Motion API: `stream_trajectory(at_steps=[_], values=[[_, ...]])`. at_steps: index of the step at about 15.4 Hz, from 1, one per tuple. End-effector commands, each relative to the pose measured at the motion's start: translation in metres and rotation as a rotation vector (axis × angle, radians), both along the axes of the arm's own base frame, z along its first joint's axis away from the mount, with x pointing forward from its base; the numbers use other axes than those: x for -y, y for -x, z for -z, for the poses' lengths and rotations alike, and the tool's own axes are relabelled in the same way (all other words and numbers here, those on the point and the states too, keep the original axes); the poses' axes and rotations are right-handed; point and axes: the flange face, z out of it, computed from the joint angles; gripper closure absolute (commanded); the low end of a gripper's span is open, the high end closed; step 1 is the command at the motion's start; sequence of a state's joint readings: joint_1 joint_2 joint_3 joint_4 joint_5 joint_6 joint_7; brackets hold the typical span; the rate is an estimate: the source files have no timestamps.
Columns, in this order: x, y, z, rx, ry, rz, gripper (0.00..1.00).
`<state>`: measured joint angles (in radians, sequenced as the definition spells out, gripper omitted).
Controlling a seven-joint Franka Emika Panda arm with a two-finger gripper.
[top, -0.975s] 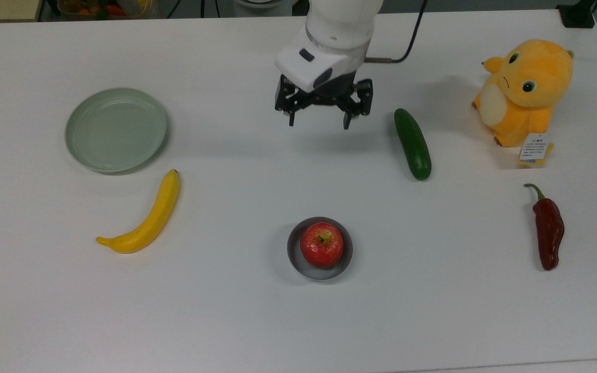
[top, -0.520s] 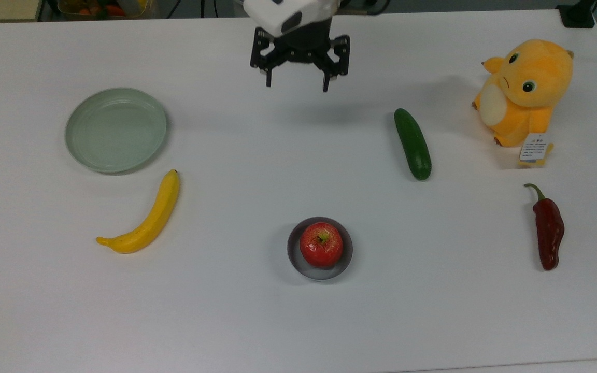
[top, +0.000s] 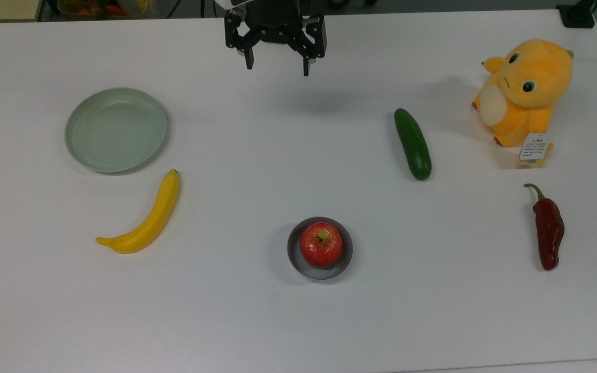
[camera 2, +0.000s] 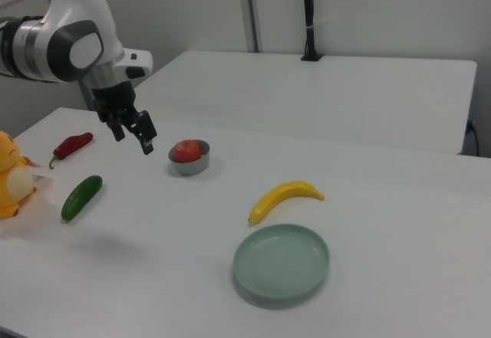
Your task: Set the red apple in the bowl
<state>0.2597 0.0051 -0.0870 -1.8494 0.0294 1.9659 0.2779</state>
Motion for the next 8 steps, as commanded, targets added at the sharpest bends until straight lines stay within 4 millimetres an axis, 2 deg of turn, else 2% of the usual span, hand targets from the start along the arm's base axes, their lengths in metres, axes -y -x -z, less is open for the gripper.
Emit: stream_trajectory(at_steps=[1,8], values=[[0.0070,0.0073,0.0019,-0.005,-0.019,-0.007,0.00],[0.0046,0.0070,0.0047,-0.006,0.005,-0.058,0.00]])
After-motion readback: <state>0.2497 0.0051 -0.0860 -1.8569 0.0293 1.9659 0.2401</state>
